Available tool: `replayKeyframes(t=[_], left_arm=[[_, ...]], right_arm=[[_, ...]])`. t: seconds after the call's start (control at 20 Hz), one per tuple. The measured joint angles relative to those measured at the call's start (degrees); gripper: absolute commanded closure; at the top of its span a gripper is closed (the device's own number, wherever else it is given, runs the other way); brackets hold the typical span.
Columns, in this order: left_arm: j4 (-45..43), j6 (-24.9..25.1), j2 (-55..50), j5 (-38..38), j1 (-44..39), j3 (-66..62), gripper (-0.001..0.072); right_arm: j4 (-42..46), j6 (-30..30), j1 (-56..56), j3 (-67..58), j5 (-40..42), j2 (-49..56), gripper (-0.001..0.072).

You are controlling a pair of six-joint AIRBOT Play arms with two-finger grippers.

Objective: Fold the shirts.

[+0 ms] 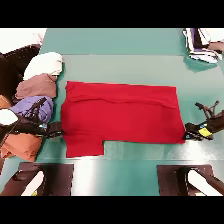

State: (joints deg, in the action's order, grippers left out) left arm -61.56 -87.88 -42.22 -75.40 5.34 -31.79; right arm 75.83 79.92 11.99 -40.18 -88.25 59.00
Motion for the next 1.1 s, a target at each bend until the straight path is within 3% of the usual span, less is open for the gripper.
replayKeyframes(t=[0.25,0.45,0.65,1.1], left_arm=[[3.3,-3.5,10.2,-10.3,0.0,-0.6,0.0687],[4.6,-3.7,10.6,-7.1,0.0,-2.6,0.0686],[5.0,0.0,1.8,1.1,0.0,-7.4,0.0686],[8.1,6.2,-29.4,14.6,0.0,-27.5,0.0683]], right_arm=[[3.0,0.0,1.8,-0.9,-5.3,-10.7,0.0698],[3.3,0.0,1.3,-5.5,-4.7,-11.8,0.0697],[3.2,0.0,-2.5,-13.4,-0.7,-3.0,0.0697],[1.9,0.0,-7.3,-33.6,3.7,21.9,0.0694]])
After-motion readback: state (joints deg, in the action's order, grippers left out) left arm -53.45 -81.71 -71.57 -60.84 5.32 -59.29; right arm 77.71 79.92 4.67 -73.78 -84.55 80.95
